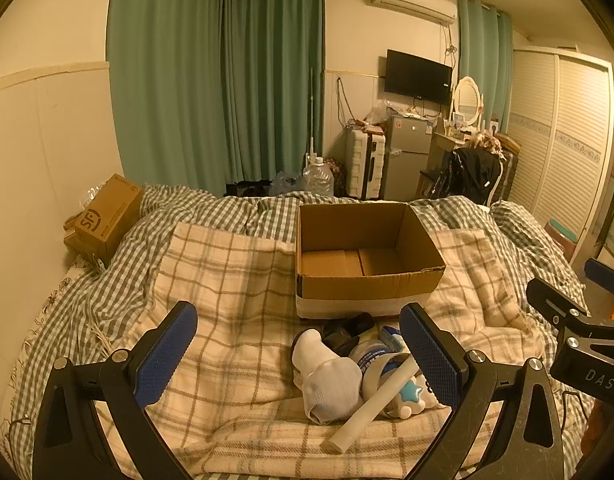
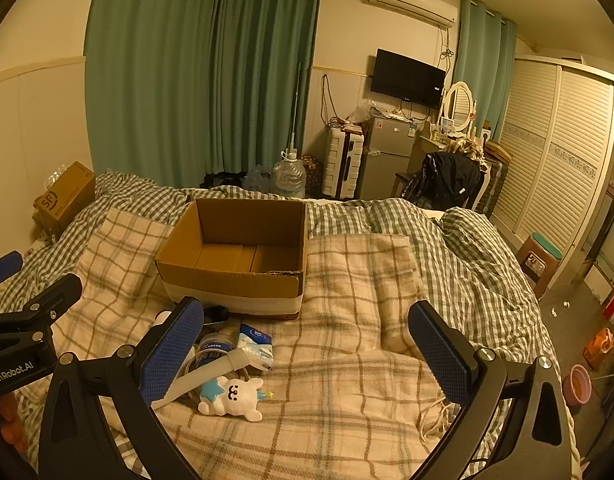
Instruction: Organize objects
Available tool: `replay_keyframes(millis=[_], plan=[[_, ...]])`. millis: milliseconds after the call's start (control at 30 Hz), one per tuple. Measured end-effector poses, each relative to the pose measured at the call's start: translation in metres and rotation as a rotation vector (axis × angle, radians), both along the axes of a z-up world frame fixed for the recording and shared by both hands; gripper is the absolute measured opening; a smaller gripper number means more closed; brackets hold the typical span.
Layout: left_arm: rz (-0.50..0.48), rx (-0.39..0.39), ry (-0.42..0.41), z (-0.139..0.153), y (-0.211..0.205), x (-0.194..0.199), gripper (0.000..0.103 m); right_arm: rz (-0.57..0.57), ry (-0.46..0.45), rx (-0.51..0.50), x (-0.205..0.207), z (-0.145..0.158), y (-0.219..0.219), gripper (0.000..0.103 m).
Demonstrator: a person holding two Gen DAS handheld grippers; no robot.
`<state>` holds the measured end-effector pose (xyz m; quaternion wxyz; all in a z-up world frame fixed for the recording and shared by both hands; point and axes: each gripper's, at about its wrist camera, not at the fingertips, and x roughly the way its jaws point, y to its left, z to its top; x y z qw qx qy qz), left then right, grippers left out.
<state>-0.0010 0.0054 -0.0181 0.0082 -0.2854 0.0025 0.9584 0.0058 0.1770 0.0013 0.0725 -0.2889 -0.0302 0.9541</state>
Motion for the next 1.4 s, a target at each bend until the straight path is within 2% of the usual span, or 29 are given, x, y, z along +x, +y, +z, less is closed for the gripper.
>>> replay_keyframes(millis=[333, 600, 900, 1200, 1400], plan=[[0.009, 0.001, -0.059, -0.012, 0.001, -0.012, 0.103, 0.012, -0.028, 0.011, -0.006, -0.007, -0.001, 0.103], [0.024, -0.021, -0.145, -0.037, 0.002, -0.028, 0.103, 0.019, -0.094, 0.005, -0.020, -0.032, 0.003, 0.103], [0.003, -0.018, -0.293, -0.077, 0.006, -0.049, 0.103, 0.027, -0.189, -0.017, -0.037, -0.070, 0.010, 0.103], [-0.020, -0.008, -0.510, -0.135, 0.010, -0.078, 0.103, 0.074, -0.330, -0.096, -0.054, -0.117, 0.013, 0.103], [-0.091, -0.020, -0.593, -0.165, 0.021, -0.097, 0.103, 0.111, -0.379, -0.091, -0.061, -0.135, 0.004, 0.103]])
